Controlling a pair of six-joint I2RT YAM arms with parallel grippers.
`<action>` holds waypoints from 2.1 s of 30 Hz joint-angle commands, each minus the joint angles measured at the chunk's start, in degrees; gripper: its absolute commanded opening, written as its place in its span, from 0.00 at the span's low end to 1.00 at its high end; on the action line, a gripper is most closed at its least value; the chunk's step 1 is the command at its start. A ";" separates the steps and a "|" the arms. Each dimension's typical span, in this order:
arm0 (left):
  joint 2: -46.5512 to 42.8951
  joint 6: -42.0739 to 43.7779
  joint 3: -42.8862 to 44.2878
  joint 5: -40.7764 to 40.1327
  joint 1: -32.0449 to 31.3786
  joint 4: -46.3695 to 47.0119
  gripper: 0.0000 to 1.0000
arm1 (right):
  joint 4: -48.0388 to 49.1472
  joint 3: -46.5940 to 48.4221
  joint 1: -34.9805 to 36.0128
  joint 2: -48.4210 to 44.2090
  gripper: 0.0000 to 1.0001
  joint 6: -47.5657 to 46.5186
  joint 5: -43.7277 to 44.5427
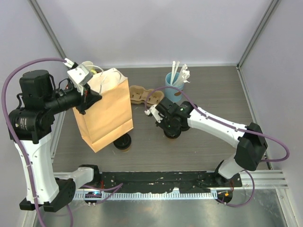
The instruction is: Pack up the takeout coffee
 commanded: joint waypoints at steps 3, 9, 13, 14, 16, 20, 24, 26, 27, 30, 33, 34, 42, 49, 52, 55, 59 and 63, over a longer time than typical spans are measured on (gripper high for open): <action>-1.21 0.63 0.74 0.38 0.26 0.34 0.00 | 1.78 1.55 -4.37 0.25 0.08 1.50 -2.52; -1.56 1.59 0.91 0.20 0.26 -0.45 0.00 | 0.19 2.79 -5.78 2.10 0.06 2.12 4.51; -1.56 1.77 1.00 0.20 0.26 -0.54 0.00 | 0.37 2.70 -7.71 2.19 0.06 1.77 5.48; -1.47 1.77 1.09 0.29 0.26 -0.54 0.00 | 0.46 2.62 -8.50 2.19 0.06 1.68 5.48; -1.38 1.77 1.35 0.64 0.26 -0.54 0.00 | 0.63 2.61 -10.95 2.11 0.06 1.42 6.10; -1.29 1.51 1.00 1.69 0.26 -0.63 0.00 | 1.51 2.70 -15.26 2.02 0.05 0.10 5.31; -1.56 1.33 -0.05 2.66 0.26 -0.63 0.00 | 2.74 3.05 -19.48 2.46 0.05 -1.31 3.20; -1.56 1.42 0.12 2.57 0.26 -0.63 0.00 | 2.83 3.49 -21.76 2.72 0.05 -1.75 2.76; -1.47 1.42 0.04 2.75 0.26 -0.72 0.00 | 2.83 3.93 -22.39 2.89 0.05 -1.92 2.67; -1.47 1.25 0.12 3.97 0.17 -0.63 0.00 | 2.83 4.99 -24.59 3.60 0.05 -2.54 1.88; -1.56 1.33 -0.23 4.42 0.17 -0.72 0.00 | 2.48 6.30 -25.73 4.21 0.05 -2.98 0.48; -1.56 1.33 -0.32 4.33 0.17 -0.80 0.00 | 2.31 6.65 -25.82 4.39 0.06 -3.41 0.30; -1.73 3.70 0.39 4.51 0.08 -3.08 0.00 | -1.47 10.26 -26.00 6.50 0.31 -4.12 -2.16; -1.91 4.76 1.00 4.86 0.08 -4.05 0.00 | -2.70 12.81 -25.91 5.62 0.47 -4.38 -2.69; -2.00 5.02 1.00 4.95 0.08 -4.23 0.00 | -3.67 14.56 -25.91 5.44 0.50 -4.30 -2.34; -2.09 5.11 0.91 5.03 0.08 -4.50 0.00 | -4.55 15.97 -26.00 4.39 0.53 -4.12 -2.42; -1.82 5.11 0.83 6.52 0.08 -4.76 0.00 | -5.17 18.34 -25.91 1.58 0.56 -5.17 -4.78; -1.21 5.46 2.14 8.90 0.08 -5.46 0.00 | -1.40 21.07 -24.42 -6.65 0.64 -9.21 -14.09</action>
